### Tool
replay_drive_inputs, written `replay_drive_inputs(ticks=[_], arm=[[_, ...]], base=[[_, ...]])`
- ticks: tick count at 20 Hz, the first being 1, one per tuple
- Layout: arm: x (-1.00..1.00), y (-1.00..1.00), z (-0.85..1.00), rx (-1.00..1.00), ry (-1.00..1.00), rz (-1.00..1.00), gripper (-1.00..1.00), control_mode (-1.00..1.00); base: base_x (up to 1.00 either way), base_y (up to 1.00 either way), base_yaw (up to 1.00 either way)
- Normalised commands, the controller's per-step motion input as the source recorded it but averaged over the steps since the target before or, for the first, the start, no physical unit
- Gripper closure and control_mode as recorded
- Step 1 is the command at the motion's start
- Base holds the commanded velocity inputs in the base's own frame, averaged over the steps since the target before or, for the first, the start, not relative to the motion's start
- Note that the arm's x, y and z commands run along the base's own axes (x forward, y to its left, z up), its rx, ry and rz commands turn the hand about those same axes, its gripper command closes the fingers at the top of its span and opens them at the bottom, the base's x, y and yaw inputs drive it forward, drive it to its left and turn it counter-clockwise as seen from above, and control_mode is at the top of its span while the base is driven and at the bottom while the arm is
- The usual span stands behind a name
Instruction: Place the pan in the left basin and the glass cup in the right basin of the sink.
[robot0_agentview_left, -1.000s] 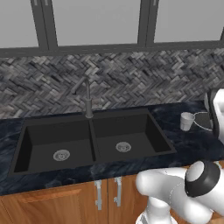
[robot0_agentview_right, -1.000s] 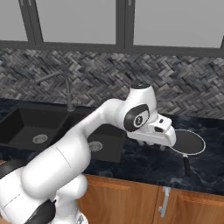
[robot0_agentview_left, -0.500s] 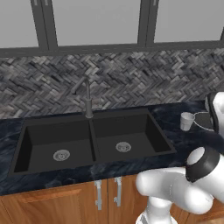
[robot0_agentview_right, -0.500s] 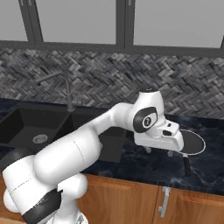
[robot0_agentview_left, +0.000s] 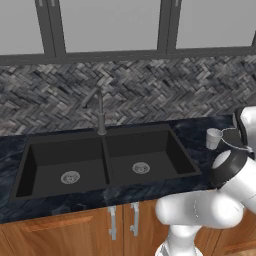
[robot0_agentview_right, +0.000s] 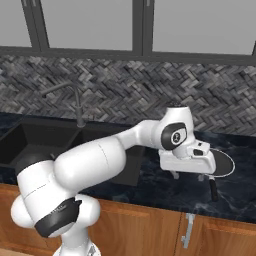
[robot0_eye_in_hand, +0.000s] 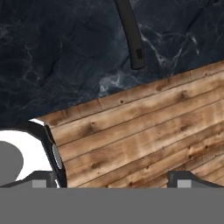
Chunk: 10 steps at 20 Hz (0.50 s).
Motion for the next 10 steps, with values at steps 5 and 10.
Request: replay_drive_inputs(ticks=[5, 10], arm=[[0.03, -0.16, -0.16, 0.02, 0.0, 0.18, -1.0, -1.0], [0.0, -0.13, -0.13, 0.06, -0.03, 0.21, -1.0, -1.0]], base=[[0.0, 0.0, 0.0], [0.0, 0.0, 0.0]])
